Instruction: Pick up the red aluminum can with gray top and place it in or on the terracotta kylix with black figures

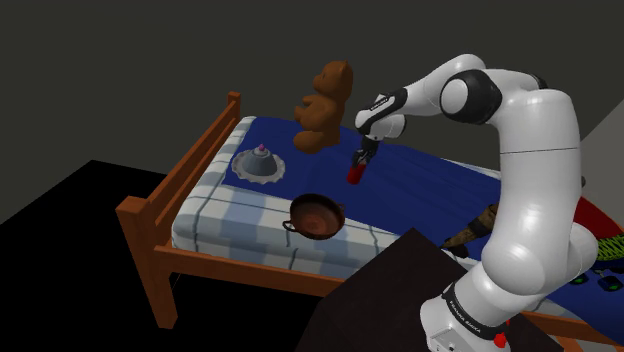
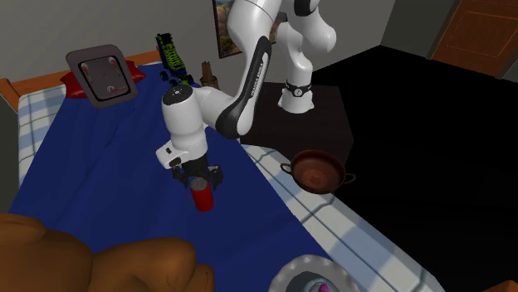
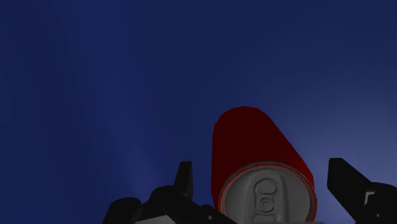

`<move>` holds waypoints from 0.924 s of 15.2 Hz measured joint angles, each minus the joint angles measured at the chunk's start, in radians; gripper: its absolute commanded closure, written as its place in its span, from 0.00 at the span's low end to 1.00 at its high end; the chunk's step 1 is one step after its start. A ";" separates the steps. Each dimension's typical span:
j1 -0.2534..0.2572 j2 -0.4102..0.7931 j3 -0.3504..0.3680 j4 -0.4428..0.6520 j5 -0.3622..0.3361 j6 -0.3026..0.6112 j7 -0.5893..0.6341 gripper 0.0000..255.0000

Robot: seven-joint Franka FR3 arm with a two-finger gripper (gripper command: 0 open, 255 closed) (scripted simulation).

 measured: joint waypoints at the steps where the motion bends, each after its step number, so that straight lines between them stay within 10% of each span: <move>1: -0.002 0.007 0.001 0.003 0.001 0.004 -0.002 0.00; 7: -0.003 0.014 0.003 0.004 0.003 0.009 -0.002 0.00; 8: -0.003 0.014 0.003 0.004 0.003 0.009 -0.002 1.00; 14: -0.002 0.012 0.003 0.003 0.003 0.009 -0.003 1.00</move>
